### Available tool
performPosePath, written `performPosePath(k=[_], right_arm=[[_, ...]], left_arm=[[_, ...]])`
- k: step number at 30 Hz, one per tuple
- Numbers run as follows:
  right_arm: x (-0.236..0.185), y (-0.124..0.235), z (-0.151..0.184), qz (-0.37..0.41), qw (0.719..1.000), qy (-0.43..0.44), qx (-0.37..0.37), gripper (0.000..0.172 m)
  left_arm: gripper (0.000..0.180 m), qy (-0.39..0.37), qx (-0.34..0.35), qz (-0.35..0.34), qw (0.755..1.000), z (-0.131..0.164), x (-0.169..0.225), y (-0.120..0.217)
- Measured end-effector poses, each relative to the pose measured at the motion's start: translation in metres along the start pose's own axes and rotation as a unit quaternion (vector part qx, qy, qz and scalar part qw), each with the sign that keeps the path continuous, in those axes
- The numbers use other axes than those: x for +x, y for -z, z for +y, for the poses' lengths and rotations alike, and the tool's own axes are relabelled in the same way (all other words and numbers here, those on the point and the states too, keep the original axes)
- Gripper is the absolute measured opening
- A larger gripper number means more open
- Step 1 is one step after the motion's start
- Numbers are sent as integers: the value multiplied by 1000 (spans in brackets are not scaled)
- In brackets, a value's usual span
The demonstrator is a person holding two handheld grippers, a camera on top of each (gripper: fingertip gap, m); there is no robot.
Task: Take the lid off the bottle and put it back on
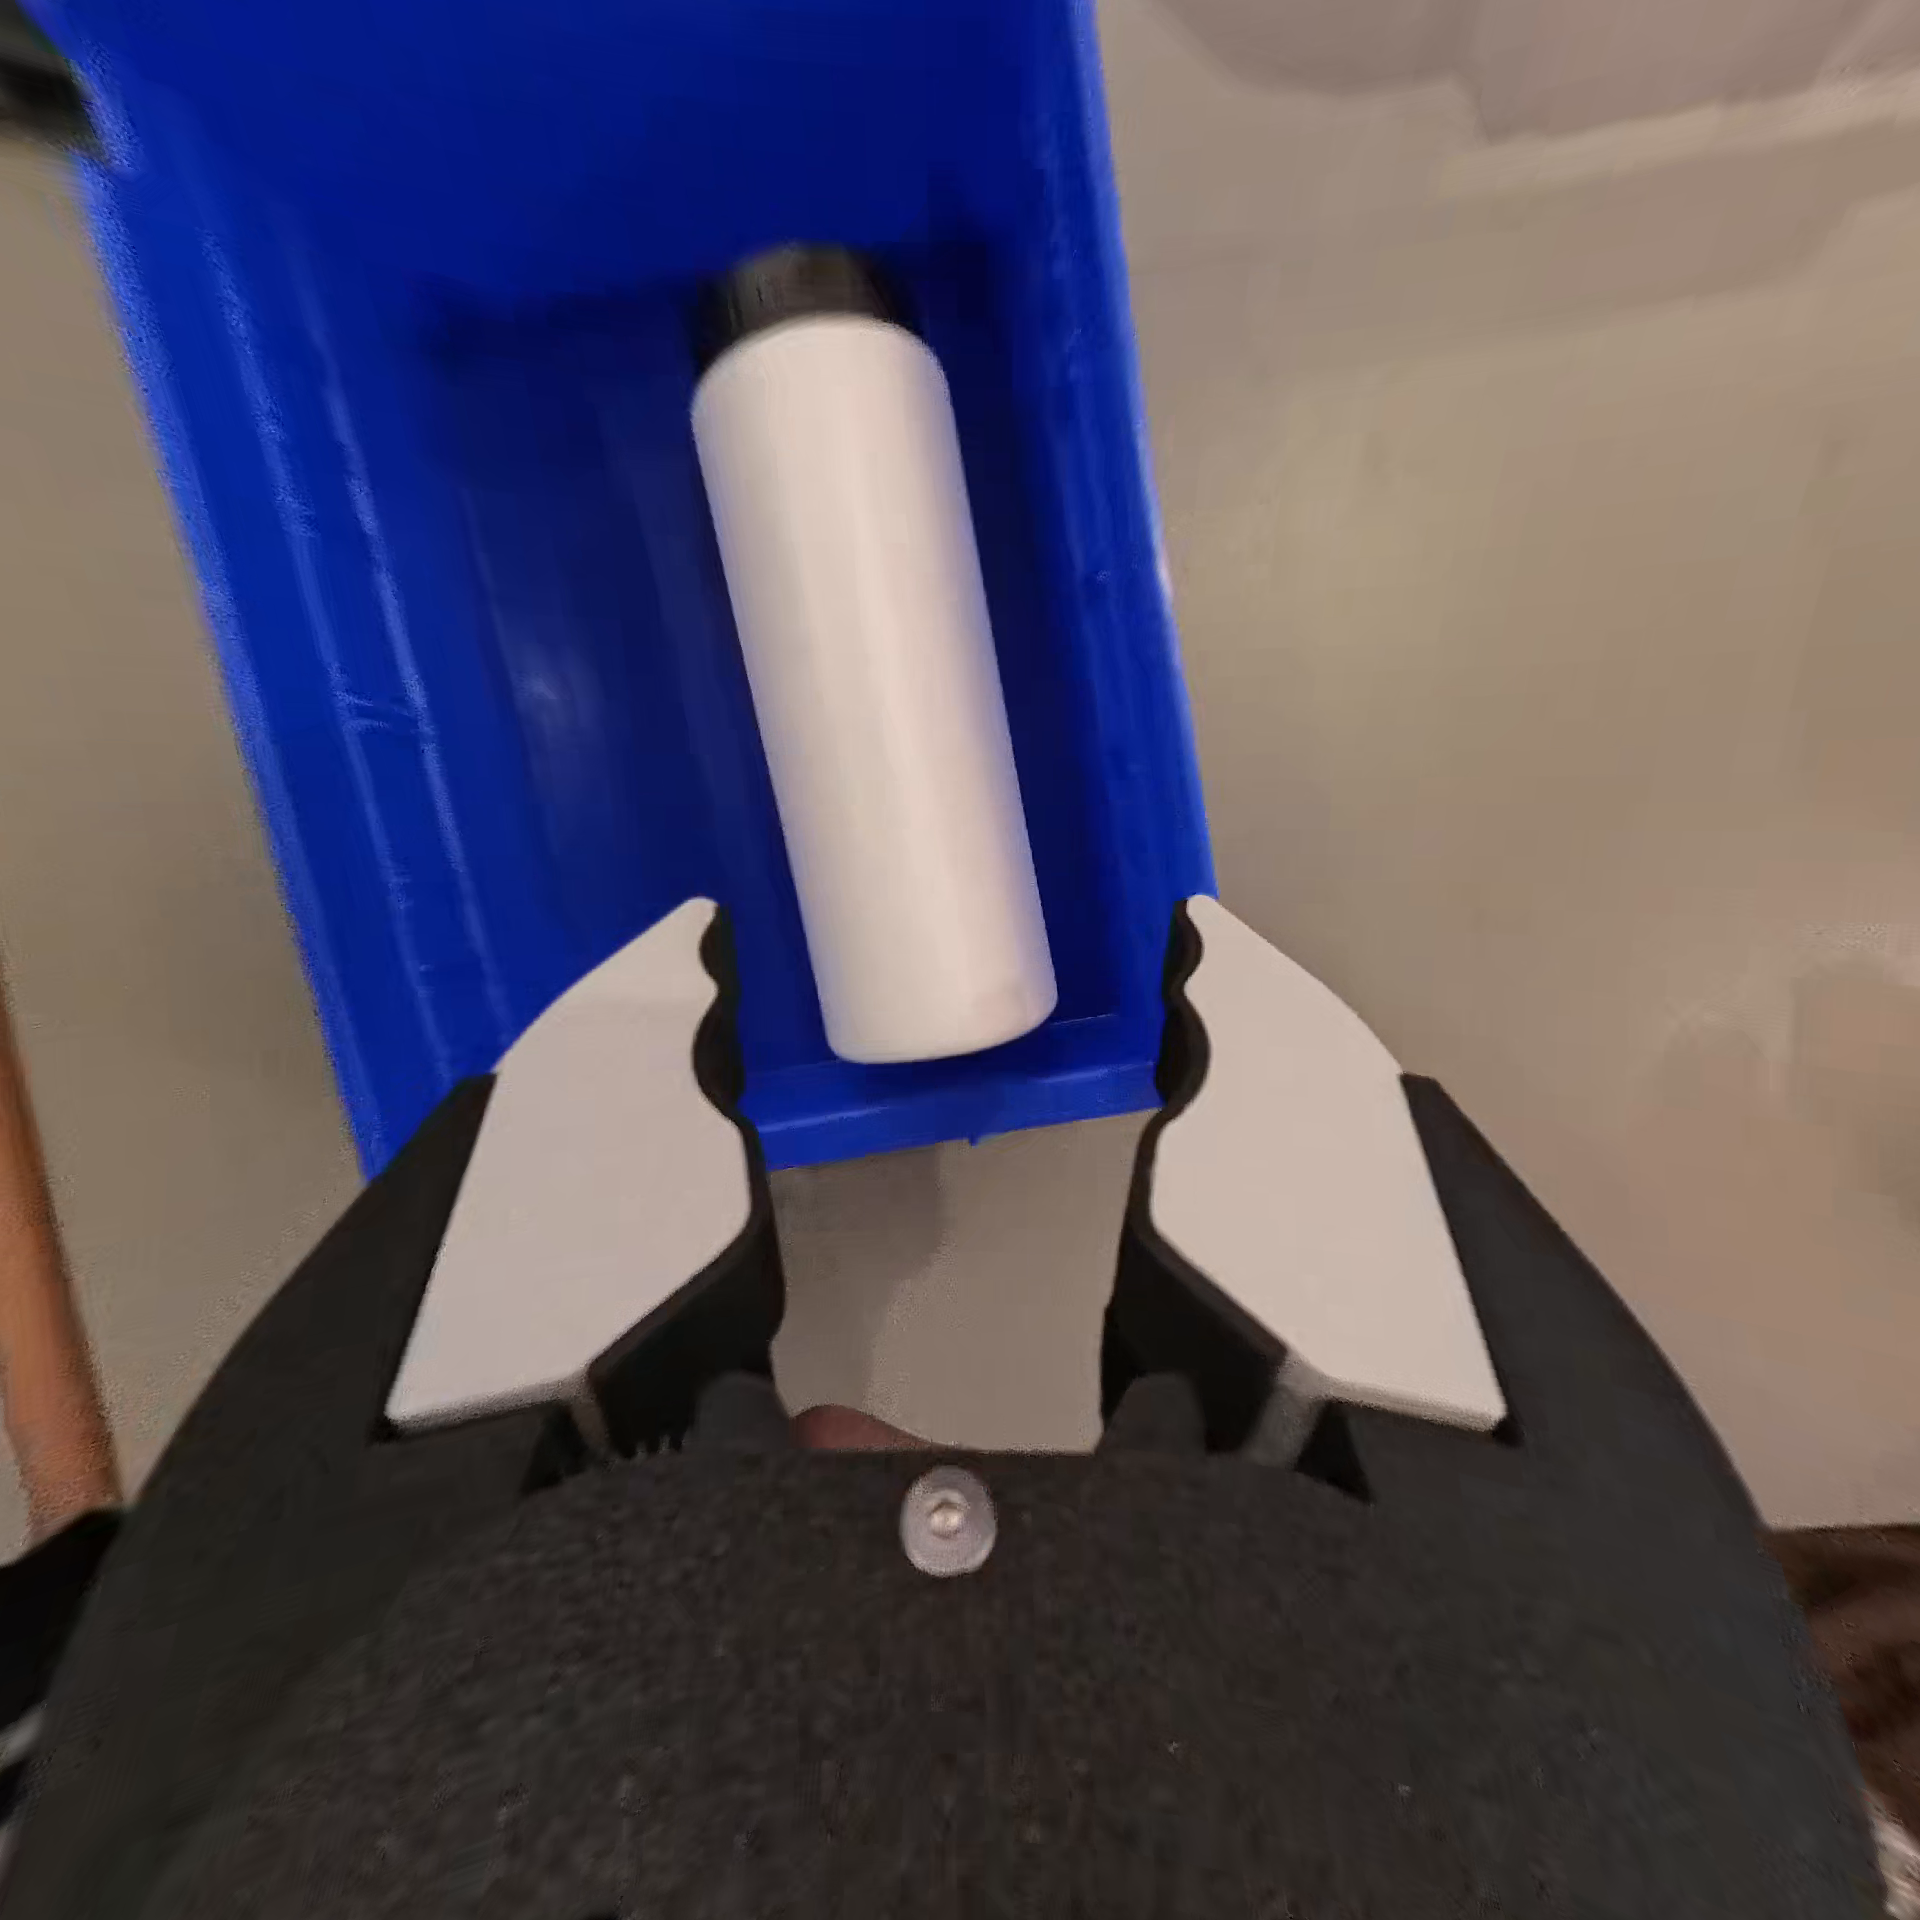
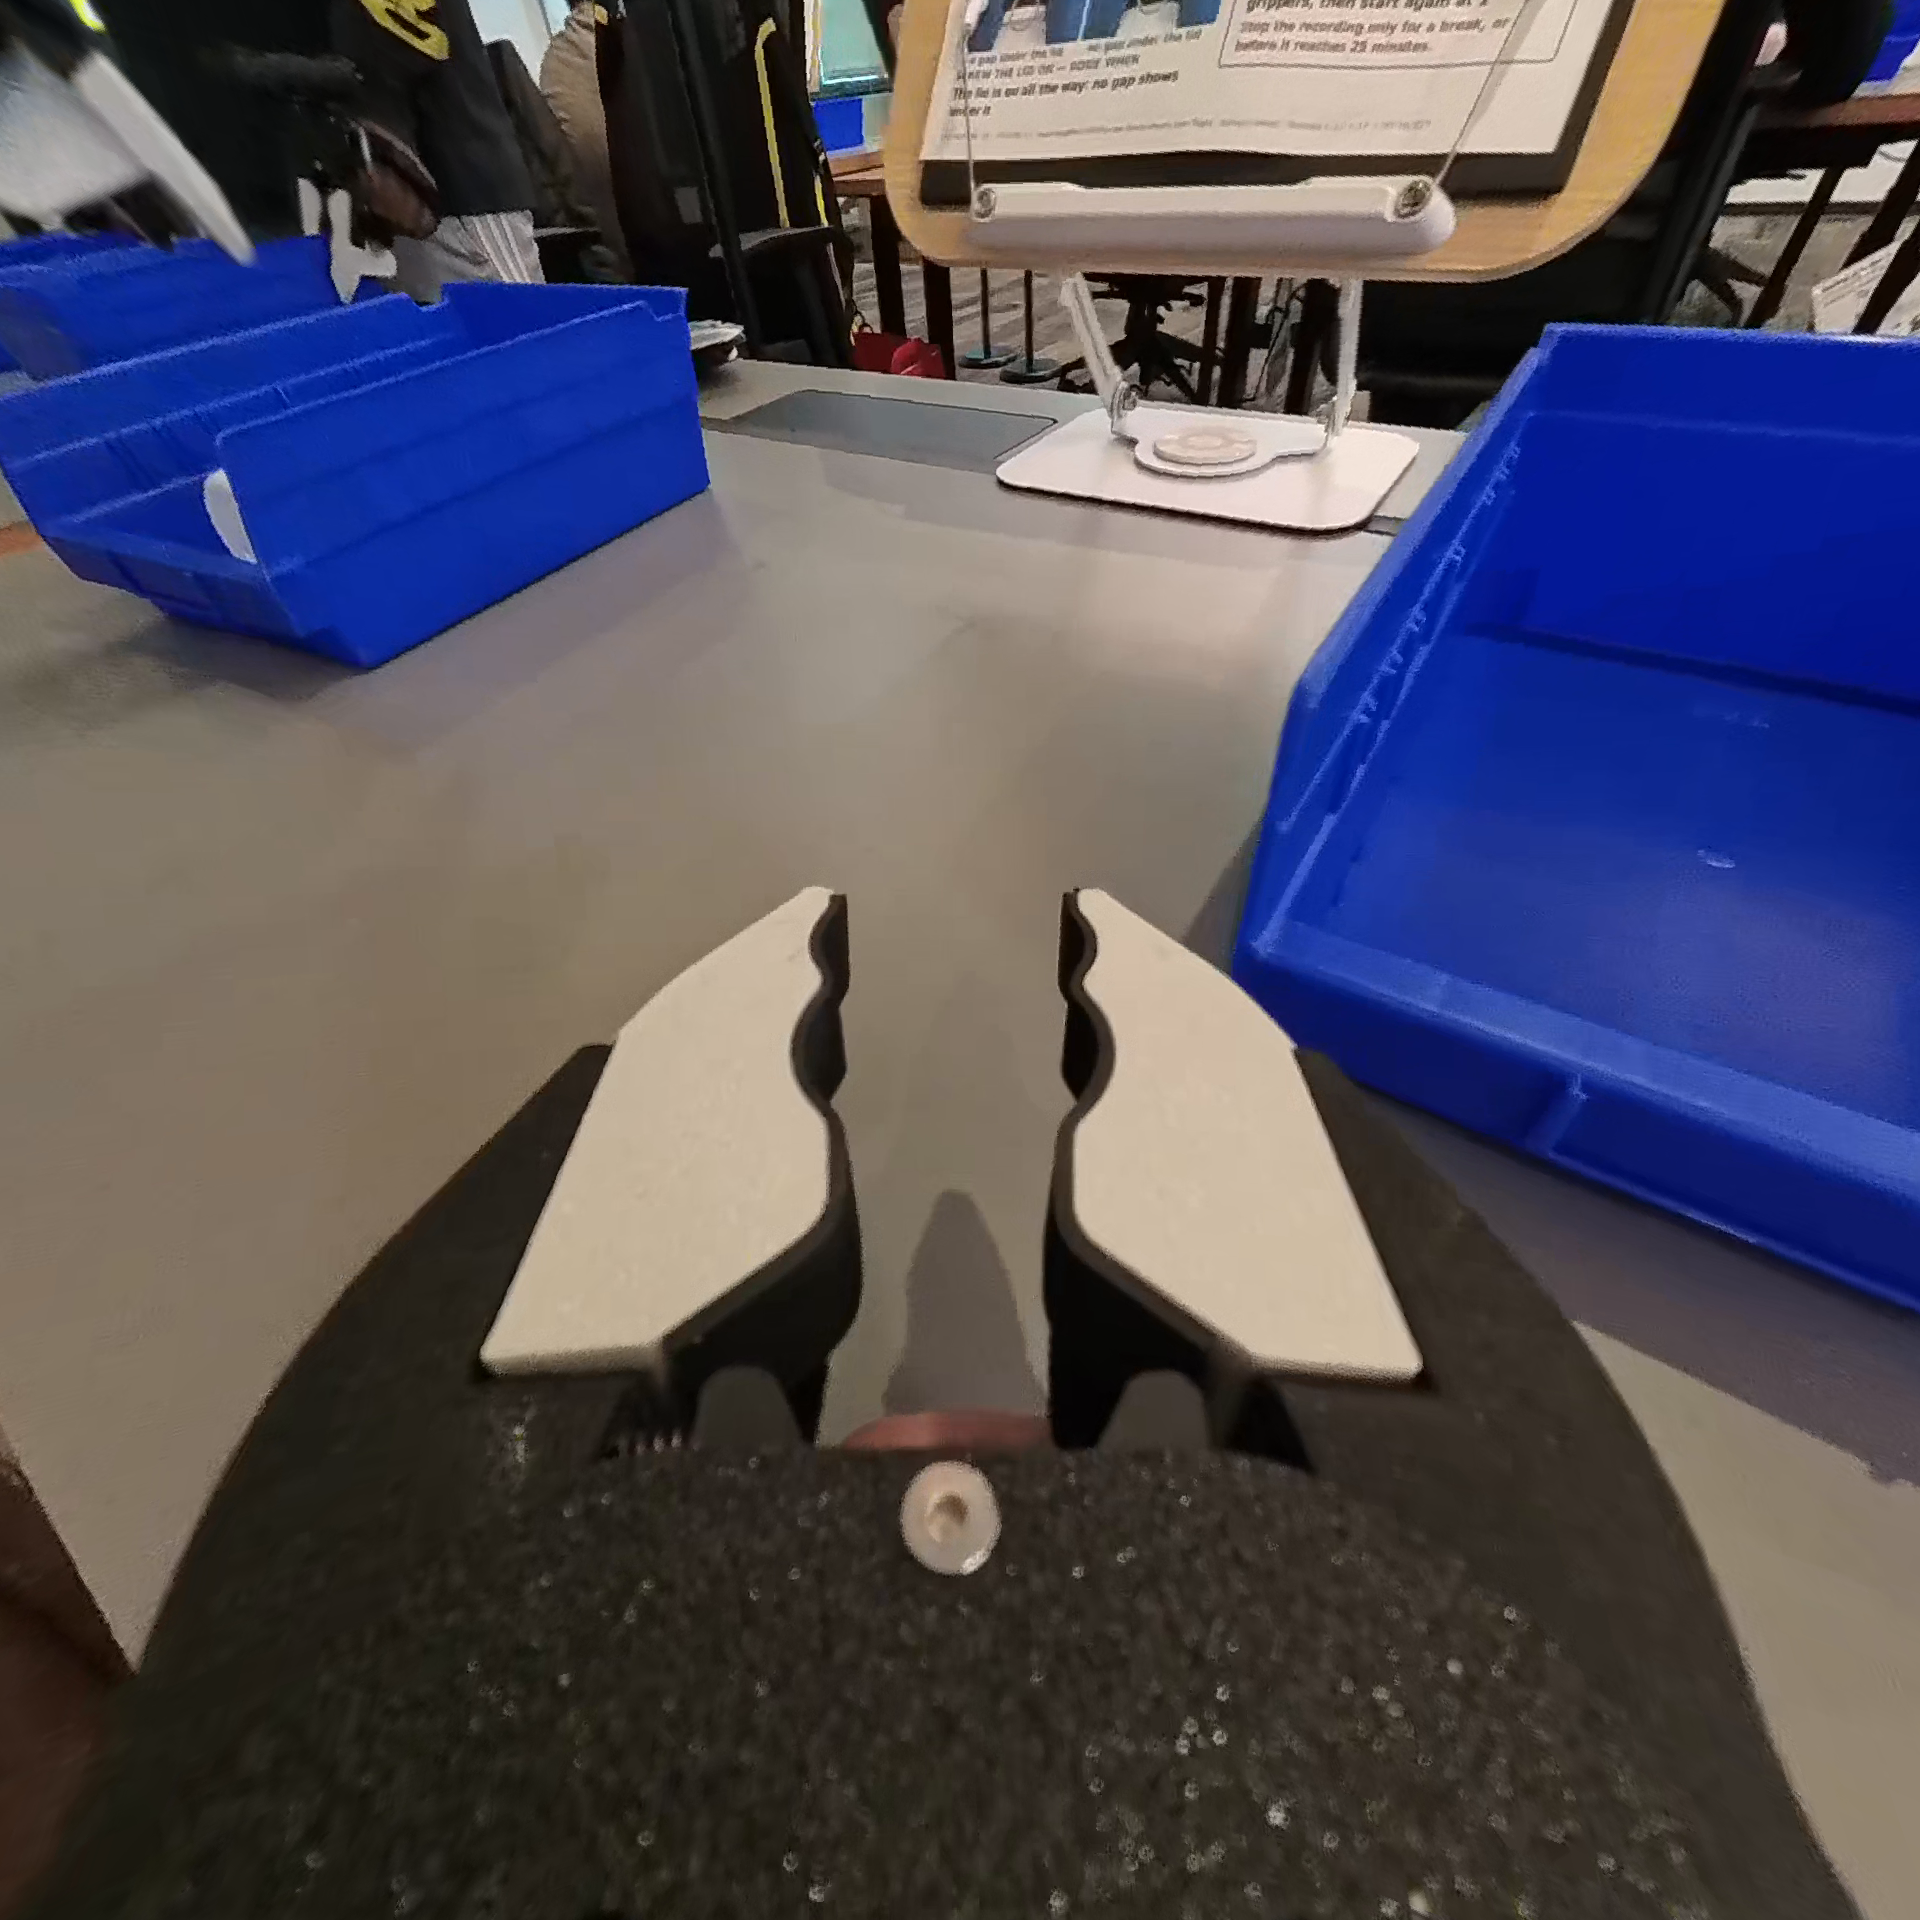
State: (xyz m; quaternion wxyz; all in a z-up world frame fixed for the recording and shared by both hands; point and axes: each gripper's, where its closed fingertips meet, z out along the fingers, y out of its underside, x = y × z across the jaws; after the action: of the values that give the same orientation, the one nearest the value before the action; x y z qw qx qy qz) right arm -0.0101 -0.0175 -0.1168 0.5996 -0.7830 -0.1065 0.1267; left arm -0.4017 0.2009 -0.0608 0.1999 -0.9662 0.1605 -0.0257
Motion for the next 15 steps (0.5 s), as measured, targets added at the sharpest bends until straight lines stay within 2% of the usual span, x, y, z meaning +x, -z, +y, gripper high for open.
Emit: performPosePath(k=[7, 9, 11, 15], right_arm=[[0, 3, 1, 5, 1000, 17, -2, 38], [1, 5, 2, 5, 1000, 10, -1, 38], [3, 5, 2, 2, 1000, 0, 0, 38], [5, 3, 3, -2, 1000, -14, -6, 38]], left_arm=[[79, 80, -117, -1, 990, 21, -16, -79], [87, 89, -138, 8, 986, 27, -15, -92], [90, 83, -152, 4, 985, 30, -15, -100], [88, 29, -178, -66, 981, 33, -25, -112]])
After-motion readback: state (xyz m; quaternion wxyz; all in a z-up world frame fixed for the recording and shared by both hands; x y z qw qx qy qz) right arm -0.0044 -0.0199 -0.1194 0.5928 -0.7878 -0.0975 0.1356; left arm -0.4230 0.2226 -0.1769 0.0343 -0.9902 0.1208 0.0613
